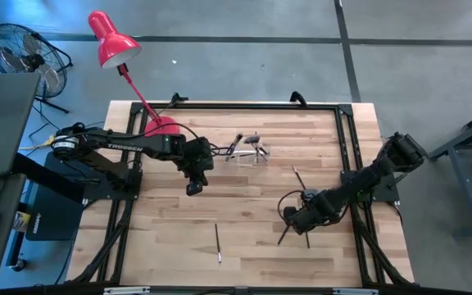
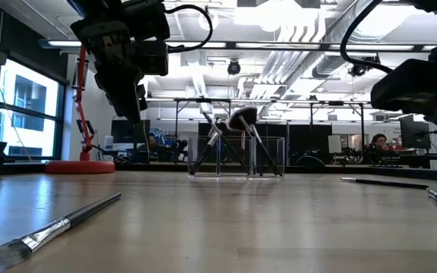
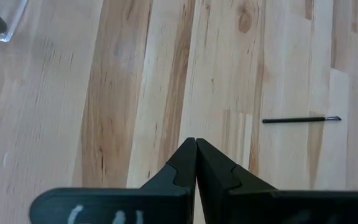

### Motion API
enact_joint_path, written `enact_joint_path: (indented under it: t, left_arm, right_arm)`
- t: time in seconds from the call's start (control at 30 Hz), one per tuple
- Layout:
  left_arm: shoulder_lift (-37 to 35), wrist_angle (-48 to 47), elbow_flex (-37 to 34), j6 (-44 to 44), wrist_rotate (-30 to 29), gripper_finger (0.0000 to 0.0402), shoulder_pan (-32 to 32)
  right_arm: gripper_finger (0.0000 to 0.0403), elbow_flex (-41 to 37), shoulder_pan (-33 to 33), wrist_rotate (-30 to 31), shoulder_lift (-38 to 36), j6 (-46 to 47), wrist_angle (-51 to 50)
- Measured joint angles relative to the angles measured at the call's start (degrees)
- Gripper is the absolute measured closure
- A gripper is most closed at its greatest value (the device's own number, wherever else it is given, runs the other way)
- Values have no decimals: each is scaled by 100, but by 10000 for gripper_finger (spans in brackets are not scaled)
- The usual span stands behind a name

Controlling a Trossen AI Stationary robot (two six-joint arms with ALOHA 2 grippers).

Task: Pick & Place Makeup Supplies
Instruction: Put the makeup brush into the transparent organizer

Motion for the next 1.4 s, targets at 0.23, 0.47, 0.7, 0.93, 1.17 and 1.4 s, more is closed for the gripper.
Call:
enact_joint_path:
  t: [0.23,0.47,0.7,0.93,1.17,1.4]
  left_arm:
    - [0,1,0,4,-4,397,0]
    - [0,1,0,22,-7,397,0]
    - [0,14,0,24,-9,397,0]
    - [0,45,0,24,-11,397,0]
    - [0,45,0,-17,-16,397,-1]
    - [0,177,0,-130,-28,397,-1]
  right_arm:
    - [399,4,0,3,-4,-88,-4]
    - [384,7,0,4,-7,-107,-109]
    - [334,11,0,-81,-9,-96,-185]
    - [303,32,17,-145,-242,32,-232]
    - [307,830,389,356,-374,124,-1153]
    - [326,1379,1031,313,-34,351,-1997]
